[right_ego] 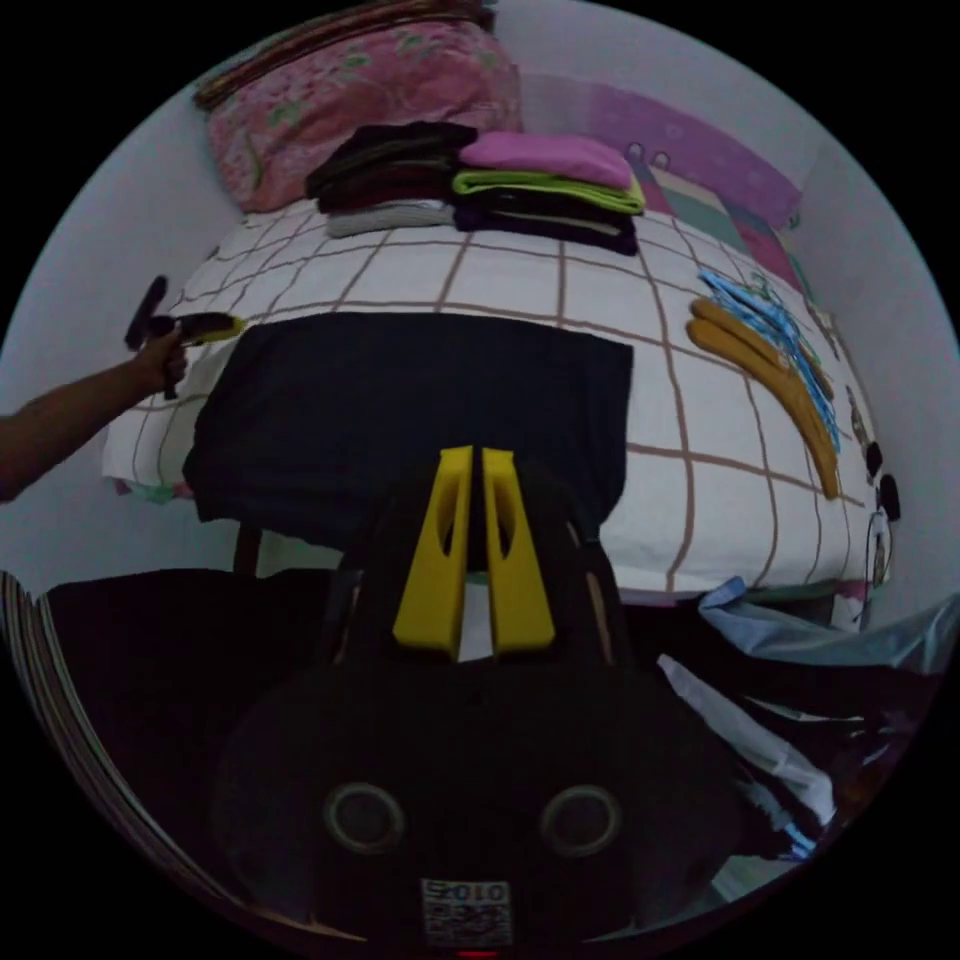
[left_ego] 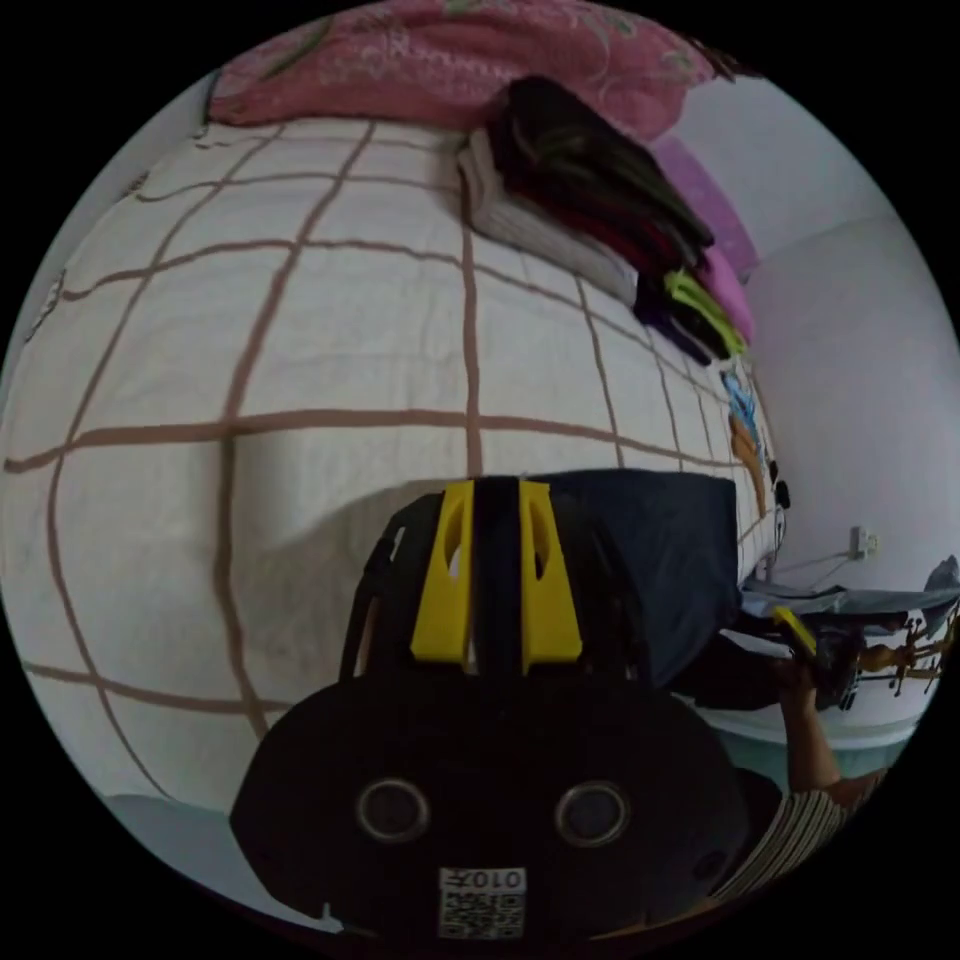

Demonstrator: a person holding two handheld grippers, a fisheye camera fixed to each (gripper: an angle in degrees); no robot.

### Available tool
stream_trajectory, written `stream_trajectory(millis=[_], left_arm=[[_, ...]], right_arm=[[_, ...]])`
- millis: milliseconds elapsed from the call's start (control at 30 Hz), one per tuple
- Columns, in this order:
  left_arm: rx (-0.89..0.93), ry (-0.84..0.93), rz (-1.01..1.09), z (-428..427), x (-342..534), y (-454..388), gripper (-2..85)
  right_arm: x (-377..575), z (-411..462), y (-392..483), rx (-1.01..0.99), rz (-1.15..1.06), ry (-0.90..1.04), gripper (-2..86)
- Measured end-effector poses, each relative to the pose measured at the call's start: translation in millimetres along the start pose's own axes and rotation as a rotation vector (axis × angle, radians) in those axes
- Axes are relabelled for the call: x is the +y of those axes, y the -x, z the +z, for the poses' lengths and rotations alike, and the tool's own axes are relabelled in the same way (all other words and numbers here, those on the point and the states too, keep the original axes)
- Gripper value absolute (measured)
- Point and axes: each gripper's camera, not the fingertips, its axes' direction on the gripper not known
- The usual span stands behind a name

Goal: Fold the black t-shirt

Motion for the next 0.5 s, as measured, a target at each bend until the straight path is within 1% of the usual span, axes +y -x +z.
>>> stream_trajectory(millis=[67, 133, 200, 300, 433, 500], left_arm=[[-0.025, 0.060, -0.022, 12.5, -6.4, -3.3, 2.4], [-0.038, 0.027, -0.043, 10.0, -8.0, -7.2, 1.4], [0.034, -0.082, -0.095, -3.3, -5.2, -5.2, 0.7], [0.158, -0.106, -0.166, -10.5, -4.2, 8.1, 0.3], [0.175, -0.145, -0.228, -24.1, -9.4, 19.5, 0.1], [0.121, -0.109, -0.204, -28.9, -24.5, 16.9, 0.2]], right_arm=[[6.5, 9.2, 31.4, -0.004, -0.075, 0.038, 3.9], [12.1, 16.9, 50.2, -0.031, -0.100, 0.056, 3.7], [17.5, 23.1, 69.4, -0.061, -0.124, 0.079, 3.4], [29.5, 26.7, 105.5, -0.090, -0.154, 0.051, 2.8], [47.3, 40.9, 164.4, -0.150, -0.201, 0.046, 2.5], [52.2, 47.8, 192.6, -0.149, -0.208, 0.050, 2.5]])
